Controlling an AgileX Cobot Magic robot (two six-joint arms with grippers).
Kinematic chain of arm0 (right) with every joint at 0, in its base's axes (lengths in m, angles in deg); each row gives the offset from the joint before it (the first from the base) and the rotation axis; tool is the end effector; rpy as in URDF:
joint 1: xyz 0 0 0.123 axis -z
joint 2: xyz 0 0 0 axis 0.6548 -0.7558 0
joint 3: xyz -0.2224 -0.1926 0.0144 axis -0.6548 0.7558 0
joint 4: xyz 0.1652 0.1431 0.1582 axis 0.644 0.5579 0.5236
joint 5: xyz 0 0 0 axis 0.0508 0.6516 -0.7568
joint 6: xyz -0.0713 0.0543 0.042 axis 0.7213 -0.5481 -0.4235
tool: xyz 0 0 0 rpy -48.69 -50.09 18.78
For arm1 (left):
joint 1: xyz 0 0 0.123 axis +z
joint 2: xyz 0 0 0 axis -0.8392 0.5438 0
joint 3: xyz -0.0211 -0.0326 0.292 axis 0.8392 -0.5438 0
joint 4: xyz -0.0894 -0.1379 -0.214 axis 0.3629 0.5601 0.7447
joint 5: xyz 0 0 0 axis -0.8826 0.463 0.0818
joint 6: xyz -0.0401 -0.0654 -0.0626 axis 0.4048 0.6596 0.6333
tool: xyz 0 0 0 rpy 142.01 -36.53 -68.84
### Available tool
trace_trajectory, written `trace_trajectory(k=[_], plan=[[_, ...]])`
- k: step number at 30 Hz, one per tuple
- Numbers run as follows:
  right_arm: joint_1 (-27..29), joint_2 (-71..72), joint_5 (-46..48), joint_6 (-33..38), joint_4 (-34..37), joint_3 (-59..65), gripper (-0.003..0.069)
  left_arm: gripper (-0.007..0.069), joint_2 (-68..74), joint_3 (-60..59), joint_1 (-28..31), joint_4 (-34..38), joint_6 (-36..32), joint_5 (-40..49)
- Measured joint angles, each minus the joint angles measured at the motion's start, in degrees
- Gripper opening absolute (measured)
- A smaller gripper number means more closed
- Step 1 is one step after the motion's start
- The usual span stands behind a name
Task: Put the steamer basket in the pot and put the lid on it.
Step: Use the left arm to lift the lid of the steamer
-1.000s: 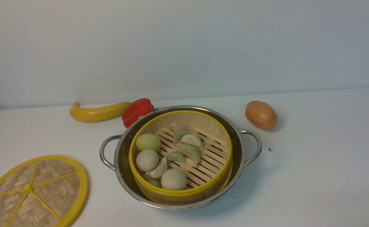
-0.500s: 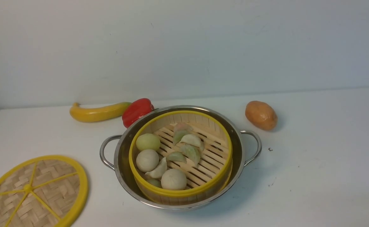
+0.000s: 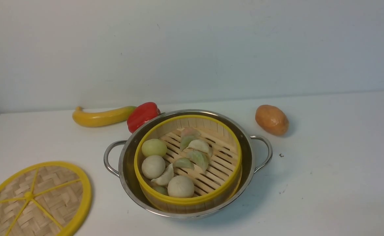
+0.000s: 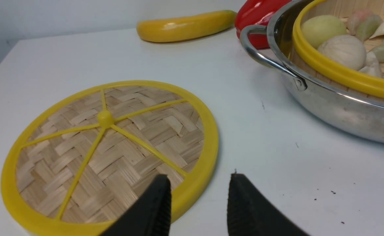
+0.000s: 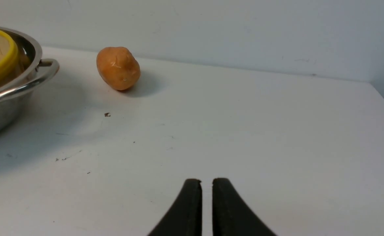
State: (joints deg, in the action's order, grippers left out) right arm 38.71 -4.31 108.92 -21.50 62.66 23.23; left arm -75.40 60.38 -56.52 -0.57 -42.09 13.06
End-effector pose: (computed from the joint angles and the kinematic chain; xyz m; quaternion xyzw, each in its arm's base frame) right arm 0.0684 0.0026 0.1672 -0.0370 0.8108 -0.0042 0.5842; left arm 0.0688 -0.0035 0.1672 0.0257 0.8081 -0.0019 0.5884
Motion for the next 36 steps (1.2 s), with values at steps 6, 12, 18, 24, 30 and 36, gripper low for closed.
trace_trajectory(k=[6,12,18,24,30,36], plan=[[0.00,0.00,0.00,0.05,0.00,0.00,0.0048,0.0238,0.00,0.00,0.00,0.00,0.00,0.00],[0.00,0.00,0.00,0.05,0.00,0.00,0.0055,0.0238,0.00,0.00,0.00,0.00,0.00,0.00],[0.00,0.00,0.00,-0.56,0.00,0.00,0.0060,0.0238,0.00,0.00,0.00,3.14,1.34,-1.12],[0.00,0.00,0.00,-0.68,0.00,0.00,0.0066,0.0238,0.00,0.00,0.00,19.73,7.17,-8.86],[0.00,0.00,0.00,-0.68,-0.31,0.00,0.0071,0.0238,0.00,0.00,-0.05,33.30,7.64,-14.41],[0.00,0.00,0.00,-0.68,-0.31,0.00,0.0076,0.0238,0.00,0.00,-0.05,42.00,7.18,-18.48]])
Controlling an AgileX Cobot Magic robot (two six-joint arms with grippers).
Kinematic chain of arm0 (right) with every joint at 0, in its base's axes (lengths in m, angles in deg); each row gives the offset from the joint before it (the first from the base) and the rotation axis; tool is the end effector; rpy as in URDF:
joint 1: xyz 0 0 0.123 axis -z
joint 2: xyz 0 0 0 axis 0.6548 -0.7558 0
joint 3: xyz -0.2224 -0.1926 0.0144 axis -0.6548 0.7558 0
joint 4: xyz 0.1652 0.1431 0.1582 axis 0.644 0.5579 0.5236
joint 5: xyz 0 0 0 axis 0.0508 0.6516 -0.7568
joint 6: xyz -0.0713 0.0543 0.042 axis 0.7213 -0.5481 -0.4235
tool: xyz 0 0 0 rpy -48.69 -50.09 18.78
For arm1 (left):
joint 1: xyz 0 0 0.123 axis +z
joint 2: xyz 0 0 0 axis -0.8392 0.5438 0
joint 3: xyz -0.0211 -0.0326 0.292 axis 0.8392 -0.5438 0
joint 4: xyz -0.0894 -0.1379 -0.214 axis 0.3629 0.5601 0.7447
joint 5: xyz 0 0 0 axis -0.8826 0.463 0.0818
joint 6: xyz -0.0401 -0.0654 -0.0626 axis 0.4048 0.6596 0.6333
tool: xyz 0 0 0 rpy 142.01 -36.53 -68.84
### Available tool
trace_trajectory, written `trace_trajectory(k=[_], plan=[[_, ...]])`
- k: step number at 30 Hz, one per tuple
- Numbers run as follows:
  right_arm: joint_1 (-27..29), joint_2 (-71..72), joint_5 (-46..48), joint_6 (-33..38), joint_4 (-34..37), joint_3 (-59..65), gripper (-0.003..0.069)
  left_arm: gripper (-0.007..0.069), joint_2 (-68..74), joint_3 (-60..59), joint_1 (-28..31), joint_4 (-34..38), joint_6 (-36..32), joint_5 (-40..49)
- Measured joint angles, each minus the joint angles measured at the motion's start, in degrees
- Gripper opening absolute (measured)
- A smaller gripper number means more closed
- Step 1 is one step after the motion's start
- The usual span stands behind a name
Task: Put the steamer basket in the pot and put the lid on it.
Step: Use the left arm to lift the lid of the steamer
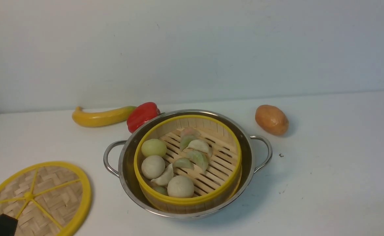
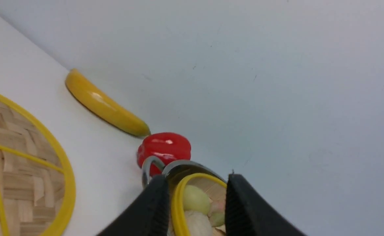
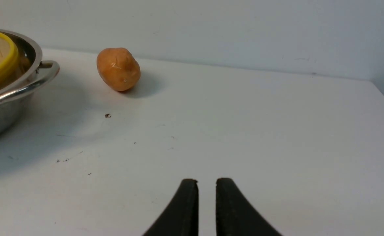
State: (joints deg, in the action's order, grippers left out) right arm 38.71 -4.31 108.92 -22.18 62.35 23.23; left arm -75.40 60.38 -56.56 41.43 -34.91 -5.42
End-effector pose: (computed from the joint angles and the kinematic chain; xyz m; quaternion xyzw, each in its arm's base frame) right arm 0.0684 0.0024 0.1672 -0.0336 0.8109 -0.0031 0.5842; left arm 0.0736 -0.0040 0.2005 -0.2667 0.6441 -0.2985 0.6518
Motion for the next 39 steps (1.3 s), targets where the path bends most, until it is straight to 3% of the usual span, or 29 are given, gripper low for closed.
trace_trajectory(k=[8,12,19,20,23,27,39], plan=[[0.00,0.00,0.00,0.00,0.00,0.00,0.0087,0.0238,0.15,7.59,0.00,-5.54,-19.05,9.32],[0.00,0.00,0.00,-0.11,0.00,0.00,0.0092,0.0238,6.14,17.23,0.00,-8.20,-21.06,18.13],[0.00,0.00,0.00,-0.11,-0.09,0.00,0.0097,0.0238,22.48,36.93,0.00,-26.89,-10.36,40.86],[0.00,0.00,0.00,-0.11,-0.09,0.00,0.0097,0.0238,28.16,43.63,0.00,-34.89,-3.69,49.13],[0.00,0.00,0.00,-0.11,-0.09,0.00,0.0098,0.0238,36.39,52.60,0.00,-46.10,3.12,62.90],[0.00,0.00,0.00,-0.11,-0.11,0.00,0.0102,0.0238,46.92,60.17,-0.08,-58.73,6.46,67.78],[0.00,0.00,0.00,-0.11,-0.16,0.00,0.0118,0.0238,73.34,63.88,-0.12,-58.05,2.47,67.81]])
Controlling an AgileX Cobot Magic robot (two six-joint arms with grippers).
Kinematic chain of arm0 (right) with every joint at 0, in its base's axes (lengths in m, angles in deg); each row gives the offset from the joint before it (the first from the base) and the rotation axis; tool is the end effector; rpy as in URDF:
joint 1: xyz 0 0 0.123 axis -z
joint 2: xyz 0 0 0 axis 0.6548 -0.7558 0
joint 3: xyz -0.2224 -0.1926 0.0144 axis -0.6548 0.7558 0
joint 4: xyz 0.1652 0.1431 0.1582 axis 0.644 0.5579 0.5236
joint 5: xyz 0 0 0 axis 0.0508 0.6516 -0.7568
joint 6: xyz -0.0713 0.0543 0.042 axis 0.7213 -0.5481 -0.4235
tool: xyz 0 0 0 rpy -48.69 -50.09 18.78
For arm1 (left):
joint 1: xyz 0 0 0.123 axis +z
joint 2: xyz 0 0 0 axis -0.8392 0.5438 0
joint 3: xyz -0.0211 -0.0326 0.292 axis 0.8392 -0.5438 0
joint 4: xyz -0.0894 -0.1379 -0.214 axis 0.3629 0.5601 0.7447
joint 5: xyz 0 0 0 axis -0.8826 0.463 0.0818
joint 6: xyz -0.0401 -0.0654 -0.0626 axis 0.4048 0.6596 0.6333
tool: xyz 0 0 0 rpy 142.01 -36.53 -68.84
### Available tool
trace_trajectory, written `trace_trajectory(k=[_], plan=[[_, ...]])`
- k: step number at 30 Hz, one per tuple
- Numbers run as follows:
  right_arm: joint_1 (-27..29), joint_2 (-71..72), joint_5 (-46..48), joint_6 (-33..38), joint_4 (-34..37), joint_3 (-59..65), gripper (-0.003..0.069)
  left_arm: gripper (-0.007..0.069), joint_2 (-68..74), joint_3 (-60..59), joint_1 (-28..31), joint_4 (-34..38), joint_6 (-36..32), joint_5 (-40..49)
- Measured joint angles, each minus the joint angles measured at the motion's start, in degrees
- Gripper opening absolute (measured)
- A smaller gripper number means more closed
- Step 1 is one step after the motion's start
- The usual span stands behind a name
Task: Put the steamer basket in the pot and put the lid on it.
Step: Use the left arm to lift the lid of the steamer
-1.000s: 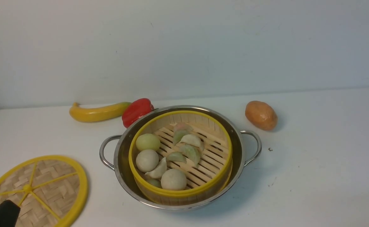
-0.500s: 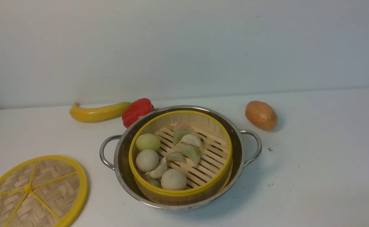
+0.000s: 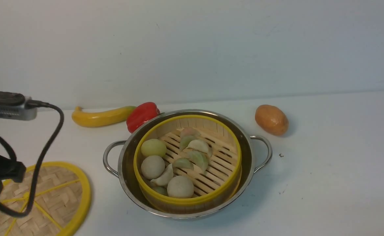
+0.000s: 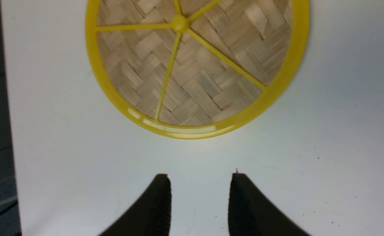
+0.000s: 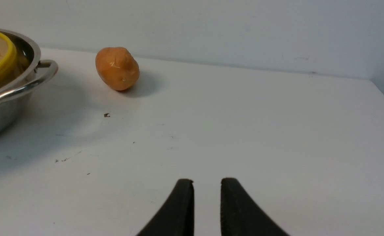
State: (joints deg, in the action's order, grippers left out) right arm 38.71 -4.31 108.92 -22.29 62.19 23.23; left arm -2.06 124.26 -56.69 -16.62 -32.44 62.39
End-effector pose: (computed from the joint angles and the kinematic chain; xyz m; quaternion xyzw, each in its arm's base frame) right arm 0.0684 0.0023 0.1672 -0.0335 0.8109 -0.0037 0.5842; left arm 0.2429 0.0172 0.3126 0.0039 0.9901 0.0807 0.1148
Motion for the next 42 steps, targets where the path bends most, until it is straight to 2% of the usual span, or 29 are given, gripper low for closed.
trace_trajectory(k=[5,9,13,18,24,36,42], plan=[[0.00,0.00,0.00,0.00,0.00,0.00,0.0118,0.0246,3.32,0.00,1.18,0.05,-2.80,-0.79],[0.00,0.00,0.00,0.00,0.00,0.00,0.0118,0.0297,4.03,0.30,5.82,1.16,-3.46,-3.70],[0.00,0.00,0.00,0.00,0.00,0.00,0.0118,0.0325,4.03,2.39,12.62,4.78,-4.10,-3.95],[0.00,0.00,0.00,-0.07,0.00,0.00,0.0119,0.0325,5.62,3.87,19.51,15.99,-10.57,-5.80],[0.00,0.00,0.00,-0.07,0.00,0.00,0.0126,0.0325,12.43,4.00,20.32,23.15,-16.95,-9.72],[0.00,0.00,0.00,-0.07,0.00,0.00,0.0129,0.0325,28.27,9.83,19.95,22.85,-17.47,-11.69],[0.00,0.00,0.00,-0.07,0.00,0.00,0.0138,0.0325,30.69,10.88,19.39,19.08,-13.62,-11.36]])
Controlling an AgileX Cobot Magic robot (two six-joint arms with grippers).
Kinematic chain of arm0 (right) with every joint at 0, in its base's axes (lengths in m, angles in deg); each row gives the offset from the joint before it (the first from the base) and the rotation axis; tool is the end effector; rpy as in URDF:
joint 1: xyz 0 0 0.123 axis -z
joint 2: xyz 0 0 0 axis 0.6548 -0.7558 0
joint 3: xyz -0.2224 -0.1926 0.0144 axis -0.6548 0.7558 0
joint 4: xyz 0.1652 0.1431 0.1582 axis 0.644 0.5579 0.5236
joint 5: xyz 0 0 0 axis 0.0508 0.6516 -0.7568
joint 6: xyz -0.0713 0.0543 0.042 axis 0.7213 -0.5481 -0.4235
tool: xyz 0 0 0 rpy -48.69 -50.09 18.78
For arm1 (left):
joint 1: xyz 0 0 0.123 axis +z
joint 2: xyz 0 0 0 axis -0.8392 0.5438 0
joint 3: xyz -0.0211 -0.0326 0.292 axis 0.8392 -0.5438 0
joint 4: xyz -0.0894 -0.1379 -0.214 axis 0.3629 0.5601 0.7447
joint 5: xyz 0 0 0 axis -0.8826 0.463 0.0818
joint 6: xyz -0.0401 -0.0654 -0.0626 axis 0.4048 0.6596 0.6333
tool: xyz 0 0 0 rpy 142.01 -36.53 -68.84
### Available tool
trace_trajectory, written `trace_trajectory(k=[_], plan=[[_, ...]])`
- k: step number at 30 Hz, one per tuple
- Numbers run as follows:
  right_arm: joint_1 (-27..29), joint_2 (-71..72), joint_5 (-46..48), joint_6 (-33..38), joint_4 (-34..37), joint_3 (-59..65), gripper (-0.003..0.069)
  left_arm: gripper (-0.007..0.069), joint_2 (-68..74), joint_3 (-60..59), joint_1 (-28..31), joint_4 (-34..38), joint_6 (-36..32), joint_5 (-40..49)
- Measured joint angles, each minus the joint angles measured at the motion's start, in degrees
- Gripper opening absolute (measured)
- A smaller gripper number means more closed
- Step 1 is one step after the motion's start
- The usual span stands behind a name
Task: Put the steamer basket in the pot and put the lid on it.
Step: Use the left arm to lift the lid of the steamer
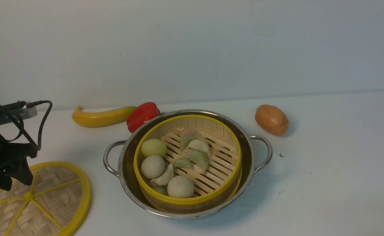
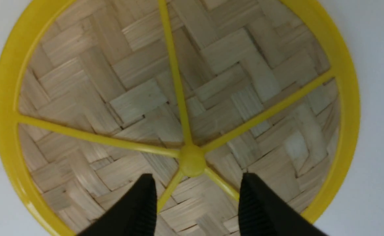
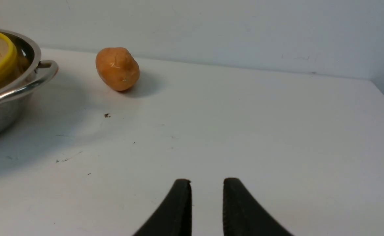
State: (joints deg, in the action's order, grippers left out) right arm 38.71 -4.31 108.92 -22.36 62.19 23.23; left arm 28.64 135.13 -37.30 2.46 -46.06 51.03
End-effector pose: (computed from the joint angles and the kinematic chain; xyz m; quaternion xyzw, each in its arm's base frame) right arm 0.0684 0.0023 0.1672 -0.0330 0.8109 -0.0033 0.5842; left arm 0.3494 0.1105 0.2034 -0.1023 0.9912 -0.0592 0.0595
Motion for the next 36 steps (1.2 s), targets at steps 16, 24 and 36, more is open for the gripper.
trace_trajectory(k=[16,24,36], plan=[[0.00,0.00,0.00,0.00,0.00,0.00,0.0150,0.0325,2.47,0.07,-4.95,-4.68,2.98,-0.44],[0.00,0.00,0.00,0.00,0.00,0.00,0.0160,0.0325,4.60,0.07,-5.05,-6.63,4.21,-0.52],[0.00,0.00,0.00,0.00,0.00,0.00,0.0169,0.0325,4.60,0.07,-5.05,-8.43,6.10,-1.55]])
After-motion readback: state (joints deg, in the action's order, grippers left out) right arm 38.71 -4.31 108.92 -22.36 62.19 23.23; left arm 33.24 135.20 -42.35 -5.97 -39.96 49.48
